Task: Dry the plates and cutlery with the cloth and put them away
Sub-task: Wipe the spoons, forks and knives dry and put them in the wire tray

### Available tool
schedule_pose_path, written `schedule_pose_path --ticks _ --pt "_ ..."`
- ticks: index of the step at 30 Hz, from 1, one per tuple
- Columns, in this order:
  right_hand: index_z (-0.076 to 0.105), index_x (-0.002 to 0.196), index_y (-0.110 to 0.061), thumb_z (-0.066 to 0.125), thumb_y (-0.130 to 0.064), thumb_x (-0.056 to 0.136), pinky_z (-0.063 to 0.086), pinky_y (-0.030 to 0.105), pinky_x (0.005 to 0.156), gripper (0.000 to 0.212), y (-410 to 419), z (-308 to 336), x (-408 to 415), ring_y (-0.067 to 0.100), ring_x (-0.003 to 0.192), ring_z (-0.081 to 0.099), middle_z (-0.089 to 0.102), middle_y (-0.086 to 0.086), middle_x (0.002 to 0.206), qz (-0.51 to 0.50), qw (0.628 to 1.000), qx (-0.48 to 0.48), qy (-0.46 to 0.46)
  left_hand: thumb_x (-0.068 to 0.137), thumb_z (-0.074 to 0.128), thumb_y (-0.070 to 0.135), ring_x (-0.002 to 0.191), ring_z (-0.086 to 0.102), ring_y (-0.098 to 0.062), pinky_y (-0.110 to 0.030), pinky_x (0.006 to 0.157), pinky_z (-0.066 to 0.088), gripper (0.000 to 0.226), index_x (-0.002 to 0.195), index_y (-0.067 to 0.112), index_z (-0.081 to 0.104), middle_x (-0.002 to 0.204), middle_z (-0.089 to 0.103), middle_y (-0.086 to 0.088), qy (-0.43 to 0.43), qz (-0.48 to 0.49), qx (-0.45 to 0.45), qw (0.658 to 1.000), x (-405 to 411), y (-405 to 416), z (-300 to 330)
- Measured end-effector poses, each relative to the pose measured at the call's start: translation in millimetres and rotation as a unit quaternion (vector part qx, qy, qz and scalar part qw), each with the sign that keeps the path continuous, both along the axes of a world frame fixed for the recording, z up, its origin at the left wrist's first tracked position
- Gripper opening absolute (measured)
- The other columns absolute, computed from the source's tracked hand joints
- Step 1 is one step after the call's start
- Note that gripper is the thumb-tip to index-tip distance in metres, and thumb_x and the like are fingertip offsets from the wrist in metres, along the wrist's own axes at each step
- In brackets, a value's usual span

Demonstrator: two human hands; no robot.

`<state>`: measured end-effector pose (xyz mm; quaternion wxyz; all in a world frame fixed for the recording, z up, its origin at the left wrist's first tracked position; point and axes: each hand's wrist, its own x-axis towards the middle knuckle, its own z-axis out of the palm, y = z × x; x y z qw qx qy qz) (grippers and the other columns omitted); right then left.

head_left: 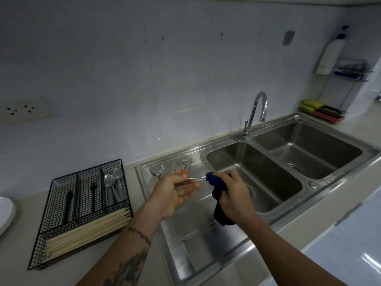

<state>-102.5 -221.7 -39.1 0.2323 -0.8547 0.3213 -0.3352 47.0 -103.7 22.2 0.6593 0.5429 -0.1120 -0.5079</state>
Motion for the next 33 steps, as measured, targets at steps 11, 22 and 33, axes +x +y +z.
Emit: schedule_pose_path --ticks 11,22,33 --pt "0.061 0.127 -0.019 0.061 0.001 0.075 0.048 0.034 0.080 0.055 9.0 29.4 -4.3 0.024 0.101 0.055 0.059 0.003 0.117 -0.079 0.996 -0.033 0.040 0.093 0.065 0.024 0.085 0.075 -0.027 -0.033 0.076 0.062 0.021 0.093 0.003 0.069 0.089 0.076 -0.016 -0.156 0.108 -0.020 0.982 -8.2 2.9 -18.1" --pt "0.048 0.137 -0.015 0.077 -0.004 0.062 0.045 0.053 0.099 0.081 29.8 -1.5 2.9 0.034 0.131 0.043 0.048 0.013 0.140 -0.010 0.971 -0.155 0.181 0.095 0.061 0.039 0.085 0.072 -0.025 -0.042 0.090 0.057 0.033 0.102 0.008 0.069 0.094 0.074 -0.013 -0.096 0.193 0.038 0.976 -6.1 -3.0 -30.2" --pt "0.047 0.138 -0.011 0.082 -0.005 0.056 0.028 0.041 0.108 0.090 31.2 -4.7 3.8 0.033 0.129 0.048 0.051 0.013 0.140 0.019 0.965 -0.180 0.188 0.095 0.062 0.039 0.085 0.073 -0.024 -0.028 0.066 0.057 0.036 0.108 0.006 0.067 0.104 0.071 -0.016 -0.071 0.222 0.052 0.971 2.8 -0.3 -36.4"
